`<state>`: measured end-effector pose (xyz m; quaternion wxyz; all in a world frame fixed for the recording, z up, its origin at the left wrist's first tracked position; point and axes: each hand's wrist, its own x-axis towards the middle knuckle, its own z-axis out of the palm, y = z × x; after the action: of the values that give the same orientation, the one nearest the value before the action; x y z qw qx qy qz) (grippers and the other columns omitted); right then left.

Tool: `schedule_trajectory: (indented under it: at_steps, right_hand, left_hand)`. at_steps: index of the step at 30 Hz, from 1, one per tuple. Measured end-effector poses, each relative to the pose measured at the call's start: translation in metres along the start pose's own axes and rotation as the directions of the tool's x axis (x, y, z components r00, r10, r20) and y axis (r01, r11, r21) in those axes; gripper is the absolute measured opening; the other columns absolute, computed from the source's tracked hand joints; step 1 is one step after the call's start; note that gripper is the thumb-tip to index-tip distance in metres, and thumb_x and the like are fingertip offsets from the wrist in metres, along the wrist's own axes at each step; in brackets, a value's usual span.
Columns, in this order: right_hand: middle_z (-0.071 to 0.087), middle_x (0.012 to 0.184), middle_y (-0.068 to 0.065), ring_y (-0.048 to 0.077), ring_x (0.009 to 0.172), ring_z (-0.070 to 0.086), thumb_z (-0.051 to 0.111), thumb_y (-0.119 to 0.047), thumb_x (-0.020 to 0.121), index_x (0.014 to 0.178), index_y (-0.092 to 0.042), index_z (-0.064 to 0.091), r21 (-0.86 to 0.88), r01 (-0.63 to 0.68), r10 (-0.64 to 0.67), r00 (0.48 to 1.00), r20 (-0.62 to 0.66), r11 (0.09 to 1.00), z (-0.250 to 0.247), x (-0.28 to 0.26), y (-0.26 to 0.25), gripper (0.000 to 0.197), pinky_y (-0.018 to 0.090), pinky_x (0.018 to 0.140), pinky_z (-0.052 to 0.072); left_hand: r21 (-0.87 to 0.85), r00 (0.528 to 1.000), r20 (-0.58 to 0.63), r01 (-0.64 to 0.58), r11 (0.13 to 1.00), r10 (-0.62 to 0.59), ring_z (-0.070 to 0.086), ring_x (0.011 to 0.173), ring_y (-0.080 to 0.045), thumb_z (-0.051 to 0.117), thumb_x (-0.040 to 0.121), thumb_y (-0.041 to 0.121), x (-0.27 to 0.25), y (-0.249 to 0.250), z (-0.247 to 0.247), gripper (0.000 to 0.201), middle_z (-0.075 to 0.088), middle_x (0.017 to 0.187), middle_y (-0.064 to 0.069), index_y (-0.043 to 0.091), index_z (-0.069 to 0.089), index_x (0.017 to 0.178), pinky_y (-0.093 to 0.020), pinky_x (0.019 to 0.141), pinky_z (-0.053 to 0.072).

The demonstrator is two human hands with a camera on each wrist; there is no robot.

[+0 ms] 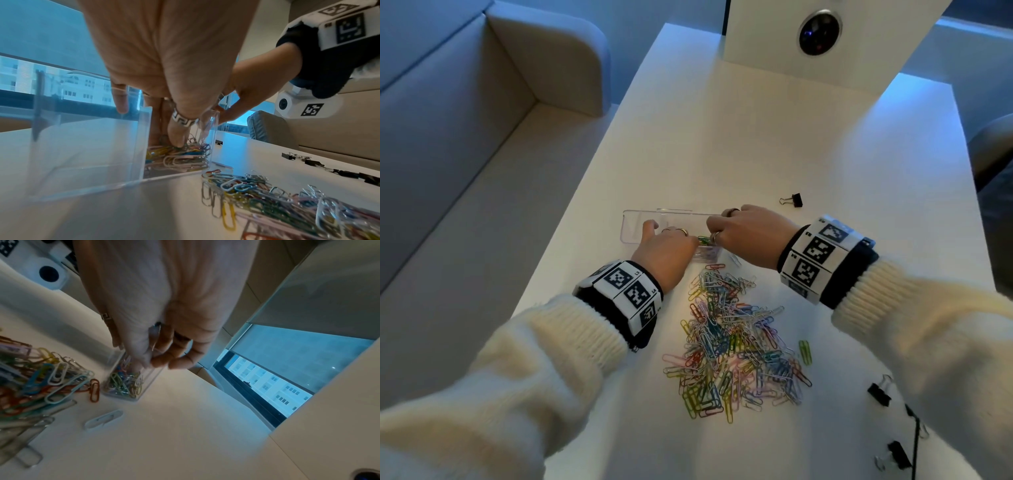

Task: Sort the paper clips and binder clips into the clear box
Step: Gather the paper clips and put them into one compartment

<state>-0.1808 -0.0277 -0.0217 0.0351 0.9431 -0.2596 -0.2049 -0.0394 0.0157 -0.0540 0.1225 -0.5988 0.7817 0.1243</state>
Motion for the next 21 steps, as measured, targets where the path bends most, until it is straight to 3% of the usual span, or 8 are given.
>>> schedule_trajectory:
  at_steps: [5,8,10,13,15,17,19,21]
  right_hand:
    - [0.052,0.116,0.004,0.023,0.095,0.058,0.043,0.000,0.091,0.113,-0.009,0.058,0.101,0.006,0.000,0.998,-0.059,0.995,0.000,-0.003,0.004,0.028,0.032,0.080,0.052]
    - [0.059,0.111,-0.003,0.020,0.093,0.061,0.047,-0.007,0.092,0.106,-0.018,0.063,0.250,-0.031,0.067,0.988,-0.137,0.968,0.005,-0.009,0.008,0.024,0.033,0.075,0.053]
    - [0.064,0.102,-0.002,0.020,0.085,0.063,0.051,-0.012,0.091,0.096,-0.016,0.068,0.393,-0.056,0.148,0.966,-0.210,0.918,0.008,-0.015,0.011,0.018,0.033,0.073,0.053]
    - [0.066,0.084,-0.003,0.014,0.068,0.058,0.059,-0.009,0.085,0.085,-0.013,0.070,0.581,-0.087,0.327,0.888,-0.322,0.809,0.009,-0.019,0.011,0.012,0.030,0.069,0.051]
    - [0.063,0.076,-0.010,0.003,0.060,0.051,0.062,-0.014,0.084,0.083,-0.017,0.070,0.670,-0.129,0.453,0.826,-0.336,0.731,0.011,-0.014,0.005,0.008,0.028,0.071,0.048]
    - [0.066,0.075,-0.013,-0.003,0.057,0.042,0.064,-0.020,0.082,0.080,-0.021,0.069,0.712,-0.148,0.555,0.738,-0.382,0.687,0.015,-0.005,-0.008,0.006,0.031,0.079,0.044]
    - [0.069,0.072,-0.012,0.004,0.064,0.045,0.064,-0.024,0.081,0.076,-0.023,0.069,0.723,-0.171,0.621,0.662,-0.419,0.670,0.023,0.006,-0.025,0.008,0.035,0.085,0.034]
    - [0.067,0.063,-0.009,0.013,0.069,0.051,0.061,-0.027,0.083,0.078,-0.024,0.071,0.670,-0.235,0.635,0.629,-0.448,0.705,0.031,0.014,-0.040,0.011,0.033,0.080,0.025]
  left_hand:
    - [-0.020,1.000,-0.014,-0.013,1.000,0.013,0.045,0.119,-0.020,0.034,0.090,-0.002,0.000,0.001,0.002,0.036,0.054,0.119,-0.003,0.016,0.050,0.116,-0.045,0.107,0.016]
    - [-0.122,0.987,-0.160,-0.051,0.991,0.032,0.046,0.116,-0.019,0.043,0.089,0.003,-0.005,-0.003,0.006,0.032,0.054,0.119,0.000,0.017,0.051,0.116,-0.038,0.101,0.023]
    - [-0.241,0.931,-0.364,-0.096,0.966,0.001,0.045,0.116,-0.021,0.056,0.085,0.010,-0.015,-0.006,0.007,0.030,0.054,0.120,-0.001,0.017,0.052,0.114,-0.035,0.095,0.027]
    - [-0.204,0.783,-0.617,-0.073,0.976,-0.071,0.039,0.111,-0.022,0.077,0.066,0.025,-0.024,-0.014,0.009,0.056,0.053,0.121,-0.006,0.019,0.052,0.116,-0.037,0.089,0.025]
    - [-0.225,0.827,-0.540,0.036,0.974,-0.156,0.029,0.123,-0.021,0.076,0.066,0.034,-0.023,-0.020,0.010,0.073,0.043,0.136,-0.004,0.025,0.042,0.130,-0.043,0.099,0.018]
    - [-0.273,0.894,-0.384,0.129,0.953,-0.231,0.020,0.135,-0.022,0.068,0.076,0.037,-0.019,-0.025,0.010,0.075,0.031,0.146,0.002,0.030,0.030,0.139,-0.052,0.108,0.011]
    - [-0.309,0.912,-0.329,0.141,0.941,-0.245,0.019,0.137,-0.023,0.062,0.081,0.035,-0.015,-0.027,0.014,0.068,0.034,0.144,0.004,0.030,0.029,0.140,-0.052,0.110,0.015]
    - [-0.338,0.911,-0.336,0.122,0.933,-0.241,0.023,0.134,-0.025,0.063,0.082,0.032,-0.013,-0.027,0.018,0.067,0.039,0.141,0.001,0.027,0.031,0.140,-0.046,0.106,0.026]
